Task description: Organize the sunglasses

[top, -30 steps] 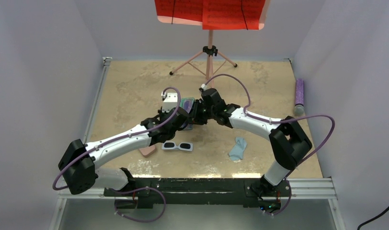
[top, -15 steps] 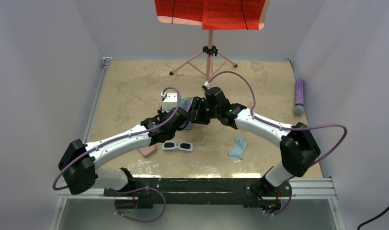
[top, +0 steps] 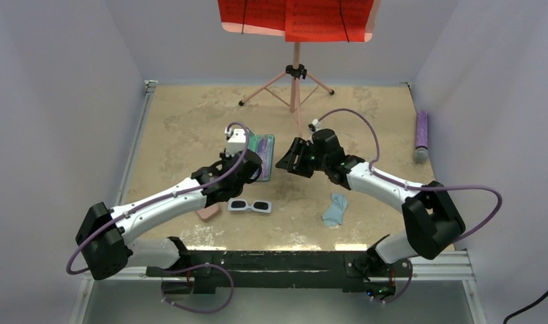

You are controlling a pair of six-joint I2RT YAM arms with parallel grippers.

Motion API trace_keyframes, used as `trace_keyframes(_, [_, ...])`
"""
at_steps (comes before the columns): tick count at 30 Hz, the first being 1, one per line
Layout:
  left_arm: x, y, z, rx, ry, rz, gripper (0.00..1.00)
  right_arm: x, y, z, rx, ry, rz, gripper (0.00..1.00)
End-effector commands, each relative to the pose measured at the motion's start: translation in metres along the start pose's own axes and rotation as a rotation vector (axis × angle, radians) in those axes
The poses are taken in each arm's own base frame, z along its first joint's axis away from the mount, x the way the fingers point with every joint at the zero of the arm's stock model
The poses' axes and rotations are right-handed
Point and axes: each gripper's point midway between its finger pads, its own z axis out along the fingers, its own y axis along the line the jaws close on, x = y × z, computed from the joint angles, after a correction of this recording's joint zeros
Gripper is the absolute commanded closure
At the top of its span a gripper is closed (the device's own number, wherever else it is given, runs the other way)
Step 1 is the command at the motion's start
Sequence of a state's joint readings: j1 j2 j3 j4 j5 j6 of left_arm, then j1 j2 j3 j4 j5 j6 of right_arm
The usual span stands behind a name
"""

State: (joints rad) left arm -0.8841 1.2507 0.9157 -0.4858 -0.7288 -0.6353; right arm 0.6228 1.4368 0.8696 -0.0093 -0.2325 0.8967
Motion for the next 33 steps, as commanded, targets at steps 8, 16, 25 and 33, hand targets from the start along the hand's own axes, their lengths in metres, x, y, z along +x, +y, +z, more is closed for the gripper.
trace_keyframes(8, [0.017,-0.017,0.032,-0.055,0.054,0.082,1.00,-0.007,-0.010,0.007,-0.033,-0.065,0.006,0.41])
trace_keyframes(16, [0.030,-0.018,0.044,-0.112,0.098,0.117,1.00,-0.008,-0.017,0.026,-0.026,-0.058,0.005,0.44])
trace_keyframes(25, [0.039,-0.024,0.046,-0.096,0.126,0.078,1.00,-0.015,-0.029,0.062,0.019,-0.050,0.037,0.52])
trace_keyframes(33, [0.048,-0.029,0.048,-0.083,0.160,0.065,1.00,-0.015,-0.042,0.085,0.070,-0.041,0.082,0.62])
